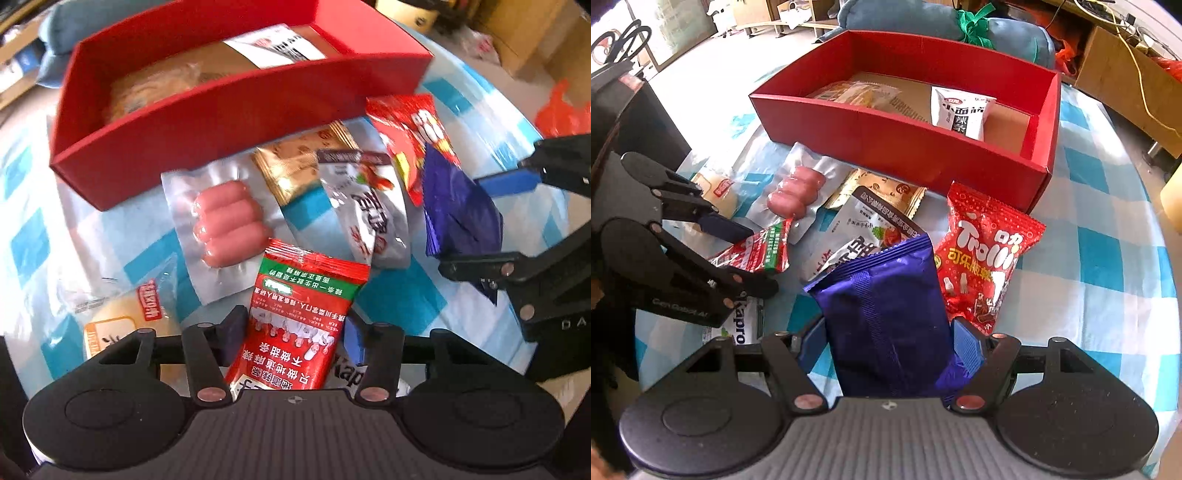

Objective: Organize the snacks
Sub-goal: 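Lift the red packet with the left tool while the right tool holds the blue bag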

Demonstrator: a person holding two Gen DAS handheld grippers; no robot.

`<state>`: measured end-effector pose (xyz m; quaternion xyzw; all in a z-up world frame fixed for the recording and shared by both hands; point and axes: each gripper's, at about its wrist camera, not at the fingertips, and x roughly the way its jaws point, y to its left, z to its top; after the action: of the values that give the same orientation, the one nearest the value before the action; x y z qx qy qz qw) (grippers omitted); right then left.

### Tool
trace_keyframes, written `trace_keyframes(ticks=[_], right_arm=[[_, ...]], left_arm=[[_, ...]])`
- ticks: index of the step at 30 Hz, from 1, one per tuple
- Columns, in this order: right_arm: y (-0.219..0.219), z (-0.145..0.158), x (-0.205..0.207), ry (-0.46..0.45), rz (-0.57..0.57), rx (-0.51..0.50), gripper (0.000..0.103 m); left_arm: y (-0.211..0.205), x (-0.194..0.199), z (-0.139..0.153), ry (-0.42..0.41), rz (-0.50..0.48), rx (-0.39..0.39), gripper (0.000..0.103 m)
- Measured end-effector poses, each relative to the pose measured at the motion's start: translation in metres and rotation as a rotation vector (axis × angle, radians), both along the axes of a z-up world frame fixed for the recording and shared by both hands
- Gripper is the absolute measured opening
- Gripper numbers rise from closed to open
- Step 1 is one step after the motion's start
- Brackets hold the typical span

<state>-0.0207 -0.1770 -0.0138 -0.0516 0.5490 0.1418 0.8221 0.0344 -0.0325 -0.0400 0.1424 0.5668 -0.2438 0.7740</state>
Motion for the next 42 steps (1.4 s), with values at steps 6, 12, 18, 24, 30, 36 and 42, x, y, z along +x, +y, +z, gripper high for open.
trace_keyframes(ticks=[6, 12, 18, 24, 30, 36, 42], right_arm=[[0.005, 0.008, 0.005, -0.041, -0.007, -0.008, 0.067], [0.000, 0.019, 0.006, -0.081, -0.034, 0.014, 0.067], [0.001, 0.014, 0.004, -0.066, -0.026, -0.001, 0.067], [-0.002, 0.013, 0.003, -0.059, -0.028, 0.004, 0.067], [-0.001, 0.015, 0.001, -0.056, -0.013, 0.019, 0.067], [-0.002, 0.014, 0.000, -0.049, -0.011, 0.027, 0.067], [0.002, 0.011, 0.002, -0.037, 0.001, 0.024, 0.067]], left_arm=[[-0.002, 0.002, 0.010, -0.033, 0.081, -0.049, 0.055], [0.008, 0.005, 0.018, -0.020, 0.159, -0.129, 0.043], [0.005, 0.004, 0.013, -0.012, 0.159, -0.085, 0.065], [0.007, 0.004, -0.003, 0.030, 0.133, 0.009, 0.086], [0.008, 0.000, -0.004, 0.033, 0.061, 0.073, 0.090], [0.006, -0.001, -0.015, 0.032, -0.038, 0.162, 0.081], [0.002, -0.017, -0.017, -0.011, 0.027, 0.156, 0.081]])
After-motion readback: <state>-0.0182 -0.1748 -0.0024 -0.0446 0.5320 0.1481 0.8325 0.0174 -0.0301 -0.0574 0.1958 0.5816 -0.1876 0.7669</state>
